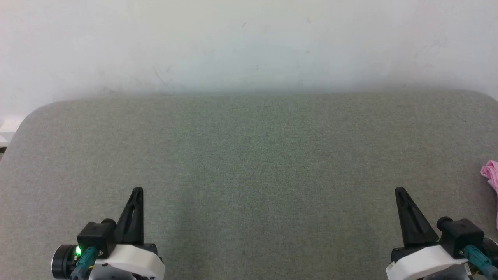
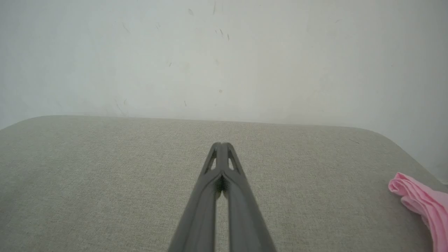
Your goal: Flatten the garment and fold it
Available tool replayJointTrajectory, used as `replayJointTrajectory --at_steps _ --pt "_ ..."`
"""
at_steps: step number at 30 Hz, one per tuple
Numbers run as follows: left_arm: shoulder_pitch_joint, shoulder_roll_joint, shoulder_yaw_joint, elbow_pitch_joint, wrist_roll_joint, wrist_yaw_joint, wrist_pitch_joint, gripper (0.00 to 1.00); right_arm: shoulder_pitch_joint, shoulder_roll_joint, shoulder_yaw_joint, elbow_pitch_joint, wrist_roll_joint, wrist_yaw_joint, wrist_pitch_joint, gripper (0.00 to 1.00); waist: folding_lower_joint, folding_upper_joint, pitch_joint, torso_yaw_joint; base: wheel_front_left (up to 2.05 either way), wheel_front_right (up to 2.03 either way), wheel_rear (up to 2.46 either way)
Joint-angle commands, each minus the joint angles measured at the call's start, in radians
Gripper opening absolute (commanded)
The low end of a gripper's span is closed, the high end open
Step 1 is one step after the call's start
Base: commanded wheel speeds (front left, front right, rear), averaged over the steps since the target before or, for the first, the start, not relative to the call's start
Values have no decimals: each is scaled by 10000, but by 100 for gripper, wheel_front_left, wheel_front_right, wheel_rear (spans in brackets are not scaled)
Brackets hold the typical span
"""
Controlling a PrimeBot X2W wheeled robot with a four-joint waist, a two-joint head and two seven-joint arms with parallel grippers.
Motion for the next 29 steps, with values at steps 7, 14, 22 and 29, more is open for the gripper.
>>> replayJointTrajectory --at_steps 7,14,22,29 --pt "-35 -72 -34 -146 153 121 157 0 -194 10 36 -29 -108 -4 120 0 0 -1 -4 -15 0 0 0" --pt "-45 -112 -50 -226 226 166 300 0 -255 13 49 -37 -162 -5 224 0 0 -1 -9 -31 0 0 0" --pt "-57 -157 -68 -317 309 218 464 0 -326 17 65 -46 -224 -6 342 0 0 -1 -14 -48 0 0 0" --pt "-67 -197 -84 -397 382 264 607 0 -387 20 79 -54 -278 -7 446 0 0 -1 -18 -63 0 0 0"
